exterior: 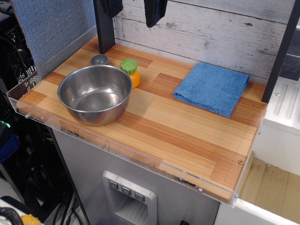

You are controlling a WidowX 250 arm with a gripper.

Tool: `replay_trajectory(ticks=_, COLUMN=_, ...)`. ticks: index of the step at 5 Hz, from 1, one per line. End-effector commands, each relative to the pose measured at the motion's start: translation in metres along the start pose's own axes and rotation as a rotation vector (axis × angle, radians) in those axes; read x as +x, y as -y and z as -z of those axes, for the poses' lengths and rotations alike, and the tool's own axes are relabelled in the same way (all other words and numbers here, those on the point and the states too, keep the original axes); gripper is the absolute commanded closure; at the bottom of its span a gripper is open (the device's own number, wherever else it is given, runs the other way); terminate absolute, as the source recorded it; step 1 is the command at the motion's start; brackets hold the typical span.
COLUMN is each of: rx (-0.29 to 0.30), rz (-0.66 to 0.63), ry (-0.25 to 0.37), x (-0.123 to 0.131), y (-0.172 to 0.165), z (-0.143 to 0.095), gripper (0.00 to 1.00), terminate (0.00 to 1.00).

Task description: Place the blue cloth from the back of the table to the front

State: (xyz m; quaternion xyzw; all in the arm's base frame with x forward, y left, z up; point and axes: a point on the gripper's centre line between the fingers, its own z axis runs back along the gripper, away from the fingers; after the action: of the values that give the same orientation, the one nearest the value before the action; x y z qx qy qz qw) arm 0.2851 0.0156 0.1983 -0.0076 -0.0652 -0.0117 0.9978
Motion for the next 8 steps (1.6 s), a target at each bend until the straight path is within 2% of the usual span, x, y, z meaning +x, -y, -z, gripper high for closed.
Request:
replay_trajectory(ticks=1, rx=0.0, rz=0.0, ry=0.0, x=0.0, y=0.0, z=0.0, gripper=0.0, terminate=0.0)
replay_trajectory(ticks=2, rx=-0.048, rz=-0.014, ry=0.068, x=0.017, y=-0.011, z=0.002, gripper=0.0, terminate=0.0)
replay_trajectory(ticks=3, rx=-0.123, rz=0.042, ry=0.166, x=0.045, y=0.001, z=0.004, gripper=0.0, terminate=0.0)
replay_trajectory(ticks=4, rx=-0.133, rz=0.131, ry=0.216, x=0.078, y=0.026, z=0.012, gripper=0.0, terminate=0.0)
replay_trajectory(ticks=5, rx=-0.101, rz=0.139, ry=0.197, x=0.092, y=0.038, z=0.023, gripper=0.0, terminate=0.0)
replay_trajectory(ticks=6, rx=-0.056, rz=0.131, ry=0.15, x=0.099, y=0.047, z=0.04, gripper=0.0, terminate=0.0)
replay_trajectory(ticks=8, rx=0.014, rz=0.096, ry=0.085, x=0.095, y=0.045, z=0.064, gripper=0.0, terminate=0.0)
